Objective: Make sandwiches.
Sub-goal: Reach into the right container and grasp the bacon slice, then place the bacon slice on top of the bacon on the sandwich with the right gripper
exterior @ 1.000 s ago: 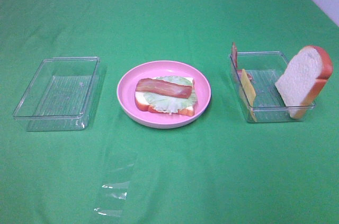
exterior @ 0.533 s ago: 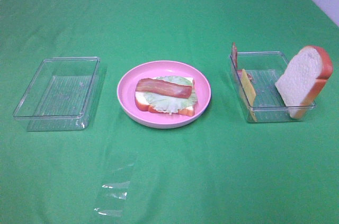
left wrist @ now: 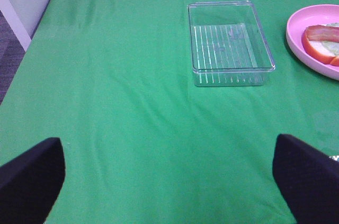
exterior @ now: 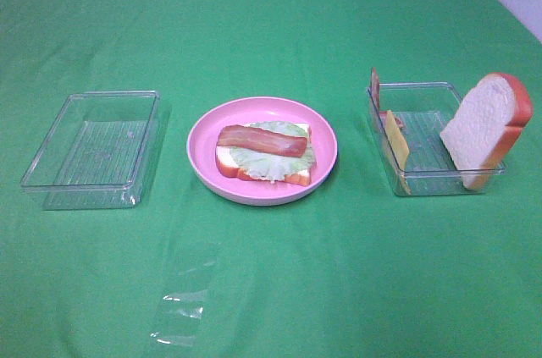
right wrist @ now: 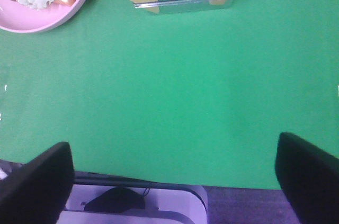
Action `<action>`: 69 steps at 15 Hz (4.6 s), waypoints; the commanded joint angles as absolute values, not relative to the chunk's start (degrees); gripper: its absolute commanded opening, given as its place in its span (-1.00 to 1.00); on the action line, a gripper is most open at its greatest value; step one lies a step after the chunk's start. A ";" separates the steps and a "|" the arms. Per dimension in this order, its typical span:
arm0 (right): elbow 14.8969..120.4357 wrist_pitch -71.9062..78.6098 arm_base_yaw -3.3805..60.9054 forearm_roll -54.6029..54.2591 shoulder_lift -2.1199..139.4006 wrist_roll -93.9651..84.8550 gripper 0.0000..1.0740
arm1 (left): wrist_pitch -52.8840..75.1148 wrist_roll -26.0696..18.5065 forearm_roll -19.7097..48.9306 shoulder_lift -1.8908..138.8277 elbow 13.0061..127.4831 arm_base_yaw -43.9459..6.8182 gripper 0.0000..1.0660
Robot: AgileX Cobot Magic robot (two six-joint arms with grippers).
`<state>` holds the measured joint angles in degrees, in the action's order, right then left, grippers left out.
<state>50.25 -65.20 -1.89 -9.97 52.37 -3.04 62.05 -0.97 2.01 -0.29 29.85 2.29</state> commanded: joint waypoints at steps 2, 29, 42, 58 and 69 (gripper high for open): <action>68.35 -66.75 -1.89 -10.43 73.74 -4.24 0.83 | 61.65 -0.69 2.18 -1.49 29.68 2.46 0.86; 115.57 -62.45 10.14 -13.41 132.64 4.13 0.80 | 61.65 -0.69 2.18 -1.38 29.68 2.46 0.86; 115.57 -61.54 10.14 -8.88 134.87 4.81 -0.15 | 61.65 -0.69 2.18 -1.38 29.68 2.46 0.86; 115.57 -69.84 10.14 -7.62 128.11 4.53 -1.00 | 61.65 -0.69 2.23 -1.38 29.68 2.46 0.84; 98.95 -64.52 15.58 -54.60 119.69 -28.42 -1.00 | 61.65 -0.74 2.69 -1.38 29.68 2.46 0.84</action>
